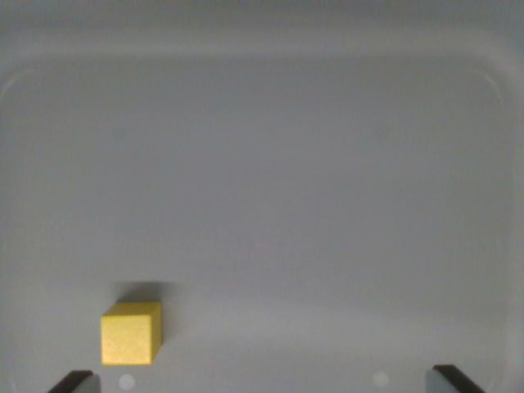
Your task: Pick yellow cube
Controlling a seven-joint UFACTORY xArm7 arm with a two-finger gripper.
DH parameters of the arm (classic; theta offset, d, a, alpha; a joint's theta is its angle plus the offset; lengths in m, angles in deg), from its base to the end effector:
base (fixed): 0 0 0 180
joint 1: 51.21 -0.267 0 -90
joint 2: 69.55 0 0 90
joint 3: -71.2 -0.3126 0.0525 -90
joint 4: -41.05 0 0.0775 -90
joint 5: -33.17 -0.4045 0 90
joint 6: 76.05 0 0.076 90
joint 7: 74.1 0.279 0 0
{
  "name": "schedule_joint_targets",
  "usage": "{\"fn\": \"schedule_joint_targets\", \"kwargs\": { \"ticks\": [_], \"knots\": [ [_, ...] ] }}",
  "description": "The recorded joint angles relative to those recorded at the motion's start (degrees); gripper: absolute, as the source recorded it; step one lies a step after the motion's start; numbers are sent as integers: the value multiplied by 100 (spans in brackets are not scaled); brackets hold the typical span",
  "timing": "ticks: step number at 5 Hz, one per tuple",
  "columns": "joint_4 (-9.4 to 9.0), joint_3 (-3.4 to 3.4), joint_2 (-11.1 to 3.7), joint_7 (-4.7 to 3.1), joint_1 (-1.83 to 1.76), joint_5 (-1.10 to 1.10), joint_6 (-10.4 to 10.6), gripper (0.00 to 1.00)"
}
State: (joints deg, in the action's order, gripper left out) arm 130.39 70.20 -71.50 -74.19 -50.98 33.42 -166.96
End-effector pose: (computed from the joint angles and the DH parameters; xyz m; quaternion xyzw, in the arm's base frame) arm 0.5294 0.0058 0.3535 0.9995 0.0075 -0.0307 0.0021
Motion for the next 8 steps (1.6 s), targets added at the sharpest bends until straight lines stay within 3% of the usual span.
{"fn": "schedule_joint_targets", "kwargs": {
  "ticks": [5,8],
  "knots": [
    [-39,-6,-8,11,-7,1,45,0],
    [-185,-27,-36,55,-36,5,211,0]
  ]
}}
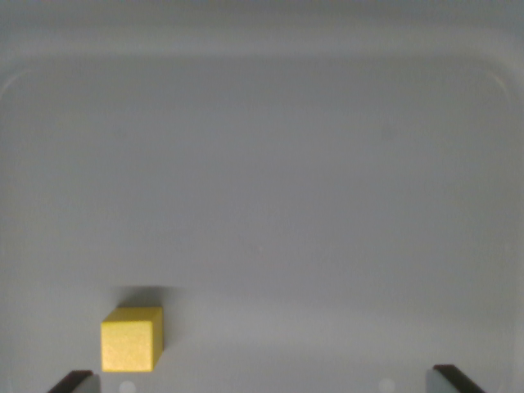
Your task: Pick yellow cube
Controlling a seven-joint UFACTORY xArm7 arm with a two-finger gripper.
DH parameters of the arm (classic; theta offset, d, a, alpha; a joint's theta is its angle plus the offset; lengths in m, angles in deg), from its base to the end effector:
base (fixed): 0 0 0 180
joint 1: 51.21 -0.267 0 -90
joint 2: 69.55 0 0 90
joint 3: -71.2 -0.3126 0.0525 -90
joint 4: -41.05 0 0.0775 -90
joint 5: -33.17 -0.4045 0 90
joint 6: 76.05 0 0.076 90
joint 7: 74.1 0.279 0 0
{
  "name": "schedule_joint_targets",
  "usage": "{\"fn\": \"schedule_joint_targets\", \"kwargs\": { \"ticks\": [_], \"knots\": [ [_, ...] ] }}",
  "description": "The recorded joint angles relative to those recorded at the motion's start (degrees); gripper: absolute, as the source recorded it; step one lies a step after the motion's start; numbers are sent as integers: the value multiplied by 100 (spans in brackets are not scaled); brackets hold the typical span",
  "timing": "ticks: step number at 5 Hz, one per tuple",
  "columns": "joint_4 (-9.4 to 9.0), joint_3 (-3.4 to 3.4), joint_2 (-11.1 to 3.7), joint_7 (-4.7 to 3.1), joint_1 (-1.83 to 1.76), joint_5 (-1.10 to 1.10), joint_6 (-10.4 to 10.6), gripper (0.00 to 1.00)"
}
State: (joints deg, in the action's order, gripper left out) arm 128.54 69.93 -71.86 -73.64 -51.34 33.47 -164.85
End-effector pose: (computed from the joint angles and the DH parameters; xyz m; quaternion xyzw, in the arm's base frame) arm 0.5327 0.0115 0.3372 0.9995 0.0083 -0.0315 0.0027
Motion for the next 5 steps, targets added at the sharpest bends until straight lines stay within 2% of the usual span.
{"fn": "schedule_joint_targets", "kwargs": {
  "ticks": [1,2,3,4,5],
  "knots": [
    [0,0,0,0,0,0,0,0],
    [-113,-16,-21,33,-22,3,129,0],
    [-113,-16,-21,33,-22,3,129,0],
    [-248,-36,-47,73,-48,7,282,0],
    [-248,-36,-47,73,-48,7,282,0]
  ]
}}
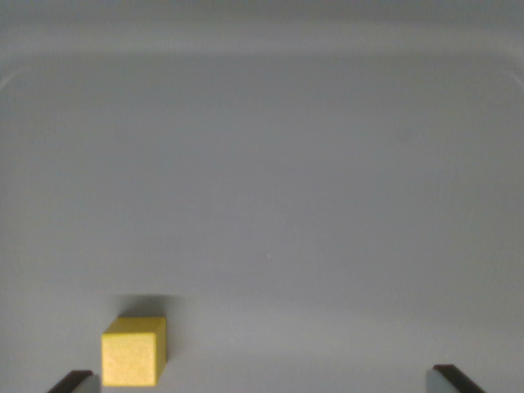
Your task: Pick yellow cube
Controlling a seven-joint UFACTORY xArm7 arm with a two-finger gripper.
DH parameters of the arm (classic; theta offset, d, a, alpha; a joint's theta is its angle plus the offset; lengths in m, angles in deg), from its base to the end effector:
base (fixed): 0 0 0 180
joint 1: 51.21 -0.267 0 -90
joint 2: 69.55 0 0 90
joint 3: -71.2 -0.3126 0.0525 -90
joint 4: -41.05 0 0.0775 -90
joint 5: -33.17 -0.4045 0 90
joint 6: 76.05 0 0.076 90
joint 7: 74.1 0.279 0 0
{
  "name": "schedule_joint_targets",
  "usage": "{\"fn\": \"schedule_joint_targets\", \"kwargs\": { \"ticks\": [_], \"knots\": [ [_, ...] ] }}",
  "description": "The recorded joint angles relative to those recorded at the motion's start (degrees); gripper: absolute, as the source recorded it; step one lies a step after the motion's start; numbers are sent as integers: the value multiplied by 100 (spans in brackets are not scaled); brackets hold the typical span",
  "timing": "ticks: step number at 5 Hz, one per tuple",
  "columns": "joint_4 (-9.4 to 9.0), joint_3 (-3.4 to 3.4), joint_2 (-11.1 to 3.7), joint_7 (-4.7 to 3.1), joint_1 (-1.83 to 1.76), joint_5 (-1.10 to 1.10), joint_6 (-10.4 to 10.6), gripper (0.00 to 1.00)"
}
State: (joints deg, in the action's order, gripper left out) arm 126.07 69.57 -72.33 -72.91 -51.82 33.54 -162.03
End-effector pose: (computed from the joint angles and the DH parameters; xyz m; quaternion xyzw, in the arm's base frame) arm 0.5362 0.0191 0.3155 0.9994 0.0095 -0.0325 0.0035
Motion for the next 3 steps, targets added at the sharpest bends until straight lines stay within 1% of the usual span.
{"fn": "schedule_joint_targets", "kwargs": {
  "ticks": [1,2,3],
  "knots": [
    [-154,-22,-29,46,-30,4,176,0],
    [-154,-22,-29,46,-30,4,176,0],
    [-318,-46,-60,94,-62,9,363,0]
  ]
}}
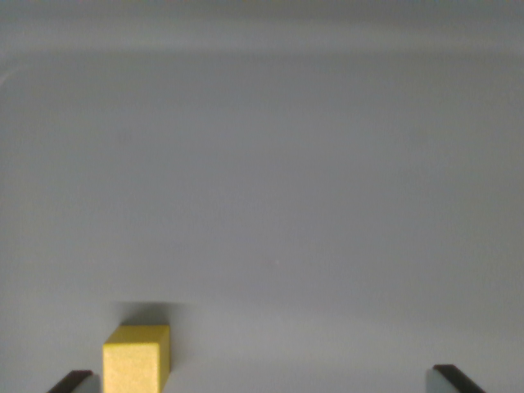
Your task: Pick yellow cube
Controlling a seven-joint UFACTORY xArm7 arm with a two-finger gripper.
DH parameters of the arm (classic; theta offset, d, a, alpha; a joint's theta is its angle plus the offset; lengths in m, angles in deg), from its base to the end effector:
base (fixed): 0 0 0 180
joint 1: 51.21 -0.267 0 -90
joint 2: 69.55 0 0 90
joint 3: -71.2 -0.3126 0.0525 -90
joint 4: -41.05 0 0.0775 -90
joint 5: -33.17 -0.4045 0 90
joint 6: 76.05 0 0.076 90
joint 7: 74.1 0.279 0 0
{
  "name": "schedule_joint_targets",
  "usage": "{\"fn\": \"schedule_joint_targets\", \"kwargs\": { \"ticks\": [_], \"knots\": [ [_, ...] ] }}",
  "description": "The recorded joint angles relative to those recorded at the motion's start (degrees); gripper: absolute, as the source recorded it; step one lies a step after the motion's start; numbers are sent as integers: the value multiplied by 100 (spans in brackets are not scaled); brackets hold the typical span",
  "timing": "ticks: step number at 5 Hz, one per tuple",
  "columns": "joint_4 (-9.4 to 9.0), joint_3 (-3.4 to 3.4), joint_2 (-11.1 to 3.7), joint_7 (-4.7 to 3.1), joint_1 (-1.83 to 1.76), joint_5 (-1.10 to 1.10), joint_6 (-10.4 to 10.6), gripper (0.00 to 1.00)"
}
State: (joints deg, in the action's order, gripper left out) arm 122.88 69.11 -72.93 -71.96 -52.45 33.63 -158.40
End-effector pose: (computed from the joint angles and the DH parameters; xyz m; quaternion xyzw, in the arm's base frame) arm 0.5387 0.0291 0.2874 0.9994 0.0111 -0.0338 0.0045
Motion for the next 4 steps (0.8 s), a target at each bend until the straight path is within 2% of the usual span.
{"fn": "schedule_joint_targets", "kwargs": {
  "ticks": [1,2,3,4],
  "knots": [
    [0,0,0,0,0,0,0,0],
    [-189,-27,-36,56,-37,5,215,0],
    [-189,-27,-36,56,-37,5,215,0],
    [-388,-56,-74,115,-76,11,442,0]
  ]
}}
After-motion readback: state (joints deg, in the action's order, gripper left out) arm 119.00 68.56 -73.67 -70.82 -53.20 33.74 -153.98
